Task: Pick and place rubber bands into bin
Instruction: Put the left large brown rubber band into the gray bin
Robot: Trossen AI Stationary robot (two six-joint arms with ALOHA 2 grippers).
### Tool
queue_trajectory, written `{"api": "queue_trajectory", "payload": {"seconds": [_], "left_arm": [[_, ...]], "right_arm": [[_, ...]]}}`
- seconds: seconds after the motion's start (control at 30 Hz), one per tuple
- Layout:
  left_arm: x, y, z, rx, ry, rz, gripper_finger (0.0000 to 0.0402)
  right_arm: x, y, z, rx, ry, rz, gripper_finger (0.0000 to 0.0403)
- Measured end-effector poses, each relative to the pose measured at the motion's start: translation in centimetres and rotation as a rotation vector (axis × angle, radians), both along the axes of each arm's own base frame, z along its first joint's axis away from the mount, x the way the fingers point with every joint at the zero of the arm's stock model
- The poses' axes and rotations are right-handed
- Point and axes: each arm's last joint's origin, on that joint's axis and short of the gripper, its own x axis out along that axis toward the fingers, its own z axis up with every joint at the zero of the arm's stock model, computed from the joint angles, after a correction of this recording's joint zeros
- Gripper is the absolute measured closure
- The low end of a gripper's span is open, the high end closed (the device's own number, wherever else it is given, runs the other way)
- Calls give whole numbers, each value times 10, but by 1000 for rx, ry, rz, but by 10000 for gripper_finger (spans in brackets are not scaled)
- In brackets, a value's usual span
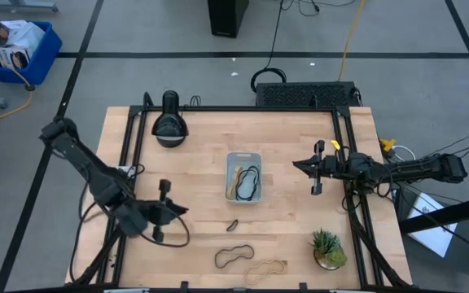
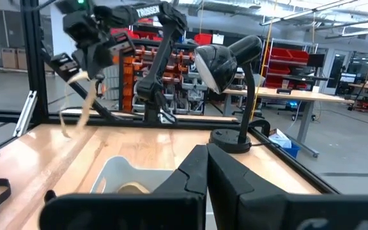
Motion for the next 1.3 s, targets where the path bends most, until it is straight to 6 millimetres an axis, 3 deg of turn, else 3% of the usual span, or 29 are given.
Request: {"api": "queue_trajectory", "payload": {"seconds": [0.17, 0.43, 0.7, 1.0, 1.3], "left_arm": [[-18, 18, -22, -35, -169, -62, 398], [-50, 50, -60, -176, -353, -20, 397], [-56, 65, -74, -284, -443, 45, 398], [-29, 70, -53, -306, -504, 129, 399], [40, 75, -12, -82, -468, 225, 400]], "right_arm": [[0, 0, -1, -7, 7, -2, 403], [0, 0, -1, -5, 6, -2, 403], [0, 0, -1, -4, 7, -6, 403], [0, 0, -1, -16, 8, -8, 403], [0, 0, 0, -18, 1, -8, 403]]}}
